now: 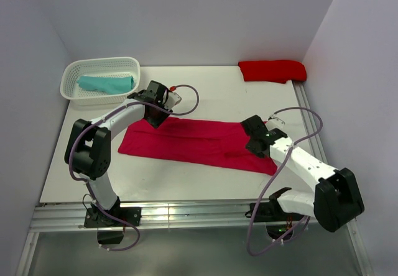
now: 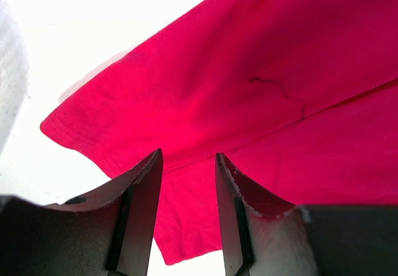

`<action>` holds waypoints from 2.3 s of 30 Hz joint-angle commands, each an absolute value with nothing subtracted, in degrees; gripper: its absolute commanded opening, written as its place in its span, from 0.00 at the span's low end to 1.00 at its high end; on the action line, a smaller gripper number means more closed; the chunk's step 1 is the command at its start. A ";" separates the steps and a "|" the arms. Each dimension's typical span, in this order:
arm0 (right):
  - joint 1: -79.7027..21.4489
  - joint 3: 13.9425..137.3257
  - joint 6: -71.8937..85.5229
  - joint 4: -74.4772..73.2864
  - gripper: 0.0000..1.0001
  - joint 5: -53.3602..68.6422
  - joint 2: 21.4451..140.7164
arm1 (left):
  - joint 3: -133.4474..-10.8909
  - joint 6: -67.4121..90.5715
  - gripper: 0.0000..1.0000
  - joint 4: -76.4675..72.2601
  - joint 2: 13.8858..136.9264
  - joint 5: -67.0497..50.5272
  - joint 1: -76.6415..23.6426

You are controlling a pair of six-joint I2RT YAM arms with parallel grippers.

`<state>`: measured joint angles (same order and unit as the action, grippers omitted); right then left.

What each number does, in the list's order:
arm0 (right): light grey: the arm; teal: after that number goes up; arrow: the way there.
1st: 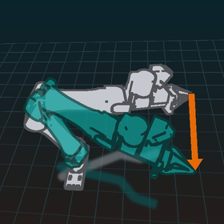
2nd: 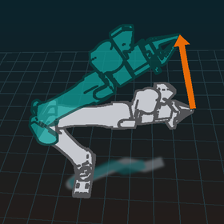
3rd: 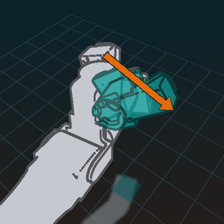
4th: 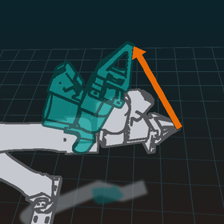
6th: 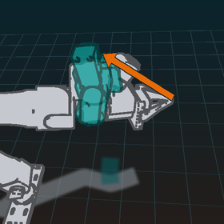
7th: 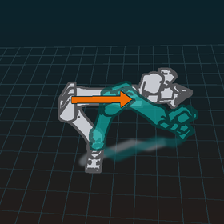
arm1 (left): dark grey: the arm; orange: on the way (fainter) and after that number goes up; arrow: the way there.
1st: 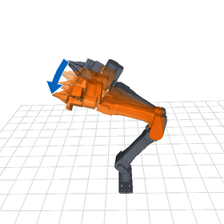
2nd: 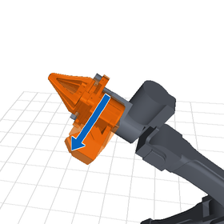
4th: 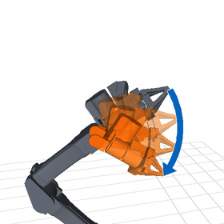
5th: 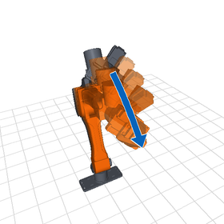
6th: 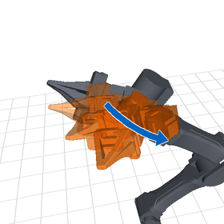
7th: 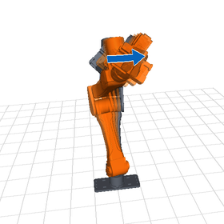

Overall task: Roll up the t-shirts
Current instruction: Fold the tshirt

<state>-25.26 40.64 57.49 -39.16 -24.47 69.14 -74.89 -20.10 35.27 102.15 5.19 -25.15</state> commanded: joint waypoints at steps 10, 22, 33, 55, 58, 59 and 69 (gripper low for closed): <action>-16.09 50.09 50.02 -34.56 0.29 -26.63 80.14 | -76.64 -19.42 0.45 35.07 102.30 4.31 -25.05; -13.80 47.21 48.87 -30.33 0.25 -21.45 84.13 | -77.17 -19.42 0.45 35.42 102.39 4.31 -25.14; -13.97 37.27 50.62 -31.55 0.25 -16.97 69.89 | -76.99 -19.42 0.45 35.07 102.83 4.39 -25.05; -13.27 36.03 50.54 -33.67 0.35 -14.50 60.37 | -77.61 -19.25 0.49 34.10 103.09 4.48 -23.73; -12.40 36.74 50.10 -32.88 0.36 -15.12 64.24 | -79.01 -19.07 0.49 34.45 104.15 4.48 -23.29; -11.87 36.91 49.75 -32.52 0.37 -15.03 64.77 | -79.36 -19.07 0.49 34.37 104.41 4.48 -22.94; -0.88 42.44 44.92 -29.54 0.53 -10.38 69.16 | -86.92 -19.42 0.47 32.70 112.93 1.93 -18.46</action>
<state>-1.87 38.50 47.16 -32.42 -12.19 68.18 -83.64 -20.01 33.82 110.74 3.49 -19.70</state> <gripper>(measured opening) 0.506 0.479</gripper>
